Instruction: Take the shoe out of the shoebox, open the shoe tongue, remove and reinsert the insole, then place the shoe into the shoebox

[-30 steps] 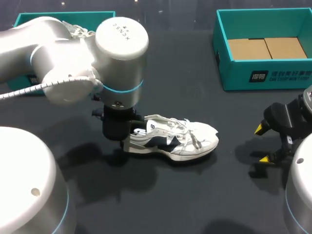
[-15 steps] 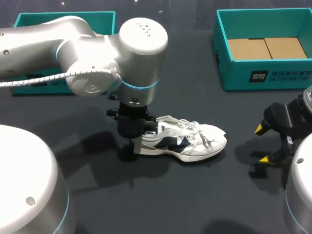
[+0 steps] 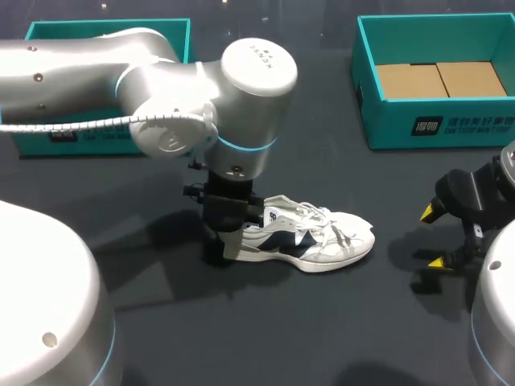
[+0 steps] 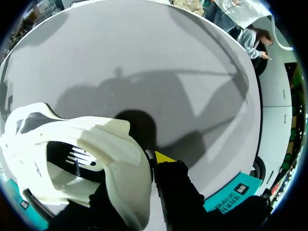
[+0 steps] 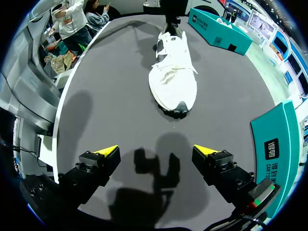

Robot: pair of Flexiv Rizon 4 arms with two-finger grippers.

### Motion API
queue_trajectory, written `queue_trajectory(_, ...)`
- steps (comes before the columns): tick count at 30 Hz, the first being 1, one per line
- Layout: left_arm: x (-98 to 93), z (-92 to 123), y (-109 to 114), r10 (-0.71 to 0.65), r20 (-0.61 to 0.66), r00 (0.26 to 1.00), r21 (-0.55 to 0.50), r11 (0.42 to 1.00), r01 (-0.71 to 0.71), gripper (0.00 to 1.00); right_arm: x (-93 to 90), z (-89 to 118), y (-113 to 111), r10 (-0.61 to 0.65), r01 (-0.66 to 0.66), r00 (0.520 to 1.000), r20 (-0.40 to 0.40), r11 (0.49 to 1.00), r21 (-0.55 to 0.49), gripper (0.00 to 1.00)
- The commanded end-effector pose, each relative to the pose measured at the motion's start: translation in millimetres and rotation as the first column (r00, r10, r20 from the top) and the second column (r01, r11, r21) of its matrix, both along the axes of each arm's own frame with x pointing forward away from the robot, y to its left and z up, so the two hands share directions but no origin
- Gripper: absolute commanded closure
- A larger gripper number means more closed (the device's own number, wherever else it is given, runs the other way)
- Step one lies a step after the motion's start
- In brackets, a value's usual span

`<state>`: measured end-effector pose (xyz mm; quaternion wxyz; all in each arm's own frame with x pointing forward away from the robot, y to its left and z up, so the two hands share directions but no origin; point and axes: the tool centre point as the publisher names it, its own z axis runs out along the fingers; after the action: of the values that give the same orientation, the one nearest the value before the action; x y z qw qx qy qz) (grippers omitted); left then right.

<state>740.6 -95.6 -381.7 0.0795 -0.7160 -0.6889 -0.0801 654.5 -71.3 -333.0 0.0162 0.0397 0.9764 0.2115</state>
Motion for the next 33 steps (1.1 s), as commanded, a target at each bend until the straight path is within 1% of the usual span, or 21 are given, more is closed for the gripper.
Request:
queue_trajectory(1, 3.2, -8, 0, -0.003, 0.005, 1.0, -0.003, 1.0, 0.003, 1.0, -1.8, 1, 0, -0.001, 0.001, 1.0, 0.002, 1.0, -0.002, 0.0)
queue_trajectory(2, 3.8, -6, 1, -0.005, 0.006, 1.0, -0.006, 1.0, 0.005, 0.92, -1.8, 1, 0, -0.001, 0.001, 1.0, 0.002, 1.0, -0.002, 0.0)
queue_trajectory(3, 4.4, -4, 2, -0.007, 0.006, 1.0, -0.011, 1.0, 0.007, 0.62, -1.8, 1, 0, -0.001, 0.001, 1.0, 0.002, 1.0, -0.002, 0.0)
queue_trajectory(4, 4.7, -2, 4, -0.01, 0.006, 1.0, -0.019, 1.0, 0.01, 0.5, -1.8, 1, 0, -0.001, 0.001, 1.0, 0.002, 1.0, -0.002, 0.0)
queue_trajectory(5, 4.8, 1, 5, -0.011, 0.006, 1.0, -0.025, 1.0, 0.011, 0.25, -1.8, 1, 0, -0.001, 0.001, 1.0, 0.002, 1.0, -0.002, 0.0)
queue_trajectory(6, 4.7, 5, 6, -0.015, 0.005, 1.0, -0.036, 0.999, 0.015, 0.1, -1.8, 1, 0, -0.001, 0.001, 1.0, 0.002, 1.0, -0.002, 0.0)
queue_trajectory(7, 4.3, 9, 7, -0.018, 0.007, 1.0, -0.044, 0.999, 0.018, 0.0, -1.8, 1, 0, -0.001, 0.001, 1.0, 0.002, 1.0, -0.002, 0.0)
queue_trajectory(10, 3.3, 24, 11, -0.019, 0.003, 1.0, -0.078, 0.997, 0.019, 0.0, -1.8, 1, 0, -0.001, 0.001, 1.0, 0.002, 1.0, -0.002, 0.0)
queue_trajectory(14, 1.8, 54, 17, 0.014, -0.042, 0.999, -0.146, 0.989, -0.02, 0.0, -1.8, 1, 0, -0.001, 0.001, 1.0, 0.002, 1.0, -0.002, 0.0)
queue_trajectory(16, 1.9, 73, 21, 0.071, -0.076, 0.995, -0.175, 0.981, -0.084, 0.0, -1.8, 1, 0, -0.001, 0.001, 1.0, 0.002, 1.0, -0.002, 0.0)
queue_trajectory(19, 2.3, 99, 29, 0.145, -0.161, 0.976, -0.223, 0.958, -0.179, 0.0, -1.8, 1, 0, -0.001, 0.001, 1.0, 0.002, 1.0, -0.002, 0.0)
queue_trajectory(22, 0.0, 119, 38, 0.224, -0.252, 0.942, -0.232, 0.93, -0.283, 0.0, -1.8, 1, 0, -0.001, 0.001, 1.0, 0.002, 1.0, -0.002, 0.0)
queue_trajectory(23, -0.9, 121, 40, 0.238, -0.274, 0.932, -0.233, 0.924, -0.304, 0.0, -1.8, 1, 0, -0.001, 0.001, 1.0, 0.002, 1.0, -0.002, 0.0)
queue_trajectory(26, 0.0, 126, 51, 0.322, -0.41, 0.853, -0.21, 0.877, -0.432, 0.0, -1.8, 1, 0, -0.001, 0.001, 1.0, 0.002, 1.0, -0.002, 0.0)
queue_trajectory(27, 0.4, 127, 57, 0.352, -0.472, 0.808, -0.187, 0.856, -0.482, 0.0, -1.8, 1, 0, -0.001, 0.001, 1.0, 0.002, 1.0, -0.002, 0.0)
queue_trajectory(29, 0.8, 127, 64, 0.39, -0.518, 0.762, -0.147, 0.837, -0.528, 0.0, -1.8, 1, 0, -0.001, 0.001, 1.0, 0.002, 1.0, -0.002, 0.0)
queue_trajectory(30, -0.4, 128, 71, 0.373, -0.529, 0.762, -0.127, 0.853, -0.506, 0.0, -1.8, 1, 0, -0.001, 0.001, 1.0, 0.002, 1.0, -0.002, 0.0)
queue_trajectory(33, -0.4, 128, 71, 0.373, -0.529, 0.762, -0.127, 0.853, -0.506, 0.0, -1.8, 1, 0, -0.001, 0.001, 1.0, 0.002, 1.0, -0.002, 0.0)
